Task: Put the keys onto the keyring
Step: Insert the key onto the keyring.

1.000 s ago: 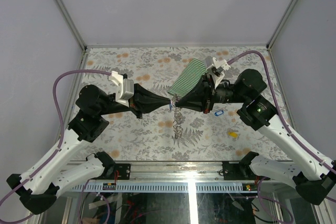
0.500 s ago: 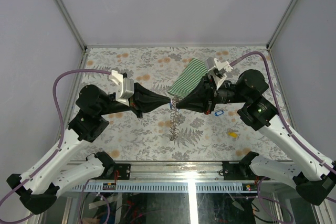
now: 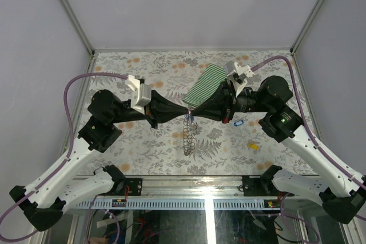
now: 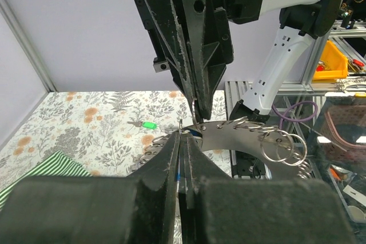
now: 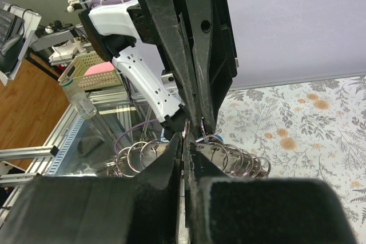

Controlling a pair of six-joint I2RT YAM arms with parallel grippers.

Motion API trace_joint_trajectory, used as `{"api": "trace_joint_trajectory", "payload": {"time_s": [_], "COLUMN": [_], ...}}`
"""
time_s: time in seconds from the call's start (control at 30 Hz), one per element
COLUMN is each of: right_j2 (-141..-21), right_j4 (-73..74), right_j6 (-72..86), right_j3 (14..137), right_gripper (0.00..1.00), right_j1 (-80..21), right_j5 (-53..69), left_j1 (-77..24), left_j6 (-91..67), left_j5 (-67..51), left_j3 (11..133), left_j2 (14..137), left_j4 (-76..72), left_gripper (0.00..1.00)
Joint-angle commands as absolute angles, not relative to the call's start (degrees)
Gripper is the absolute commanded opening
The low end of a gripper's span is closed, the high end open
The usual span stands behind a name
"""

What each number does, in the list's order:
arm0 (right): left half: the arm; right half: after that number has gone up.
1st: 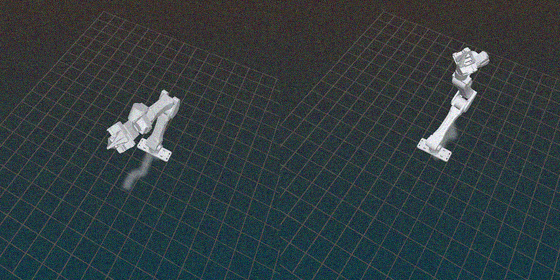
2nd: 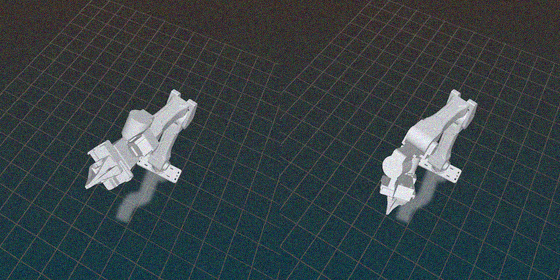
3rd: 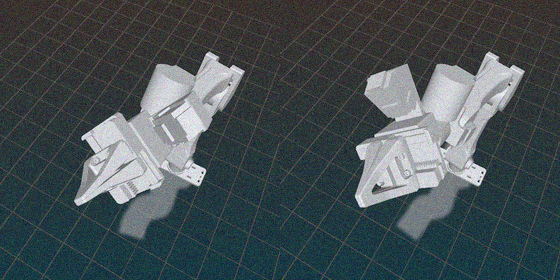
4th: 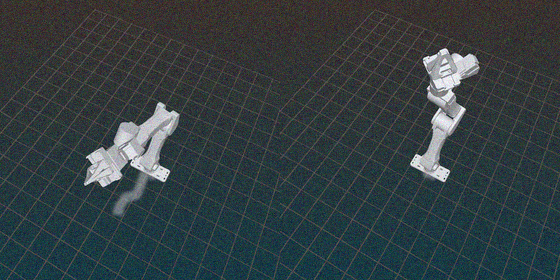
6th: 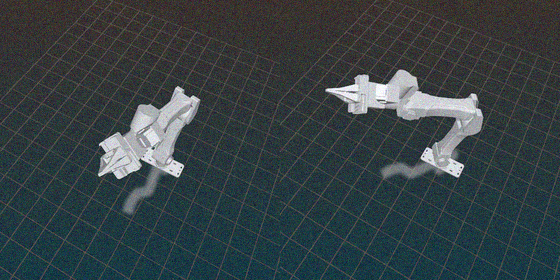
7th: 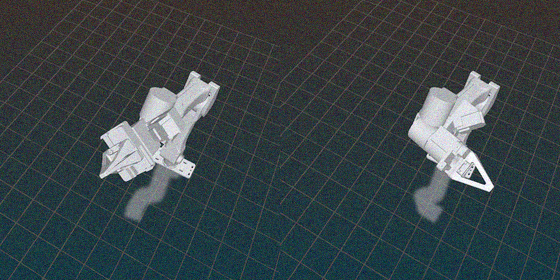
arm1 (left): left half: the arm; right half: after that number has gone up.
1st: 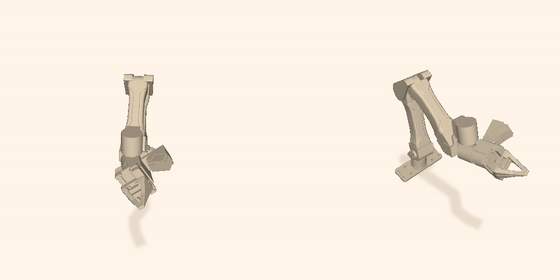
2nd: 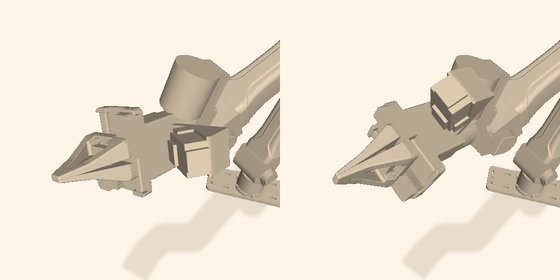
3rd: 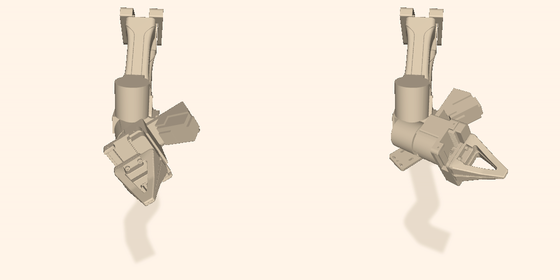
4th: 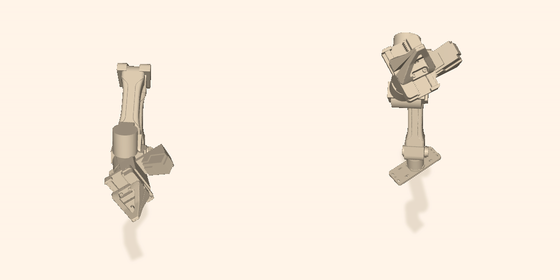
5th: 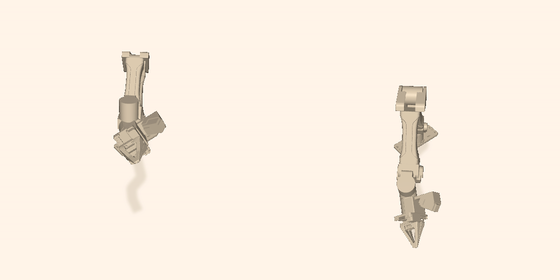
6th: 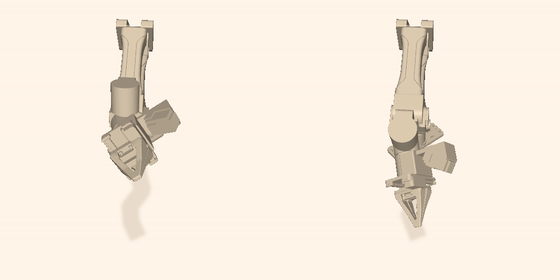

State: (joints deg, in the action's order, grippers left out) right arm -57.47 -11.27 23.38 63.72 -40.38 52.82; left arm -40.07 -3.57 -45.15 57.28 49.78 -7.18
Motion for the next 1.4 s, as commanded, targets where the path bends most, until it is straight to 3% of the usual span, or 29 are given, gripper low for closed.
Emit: {"api": "trace_joint_trajectory", "payload": {"time_s": [0.0, 1.37], "right_j2": [-56.9, -54.8], "right_j4": [-15.2, -12.1], "right_j6": [23.5, 21.1], "right_j3": [65.9, 65.2], "right_gripper": [0.0, 0.0], "right_j1": [-40.2, -40.2], "right_j5": [50.4, 41.7], "left_j1": [-40.0, -39.9], "left_j6": [-4.3, -4.0], "left_j5": [-47.1, -50.5], "left_j3": [58.4, 58.4], "left_j2": [49.6, 49.1], "left_j4": [-10.1, -9.7], "left_gripper": [0.0, 0.0]}}
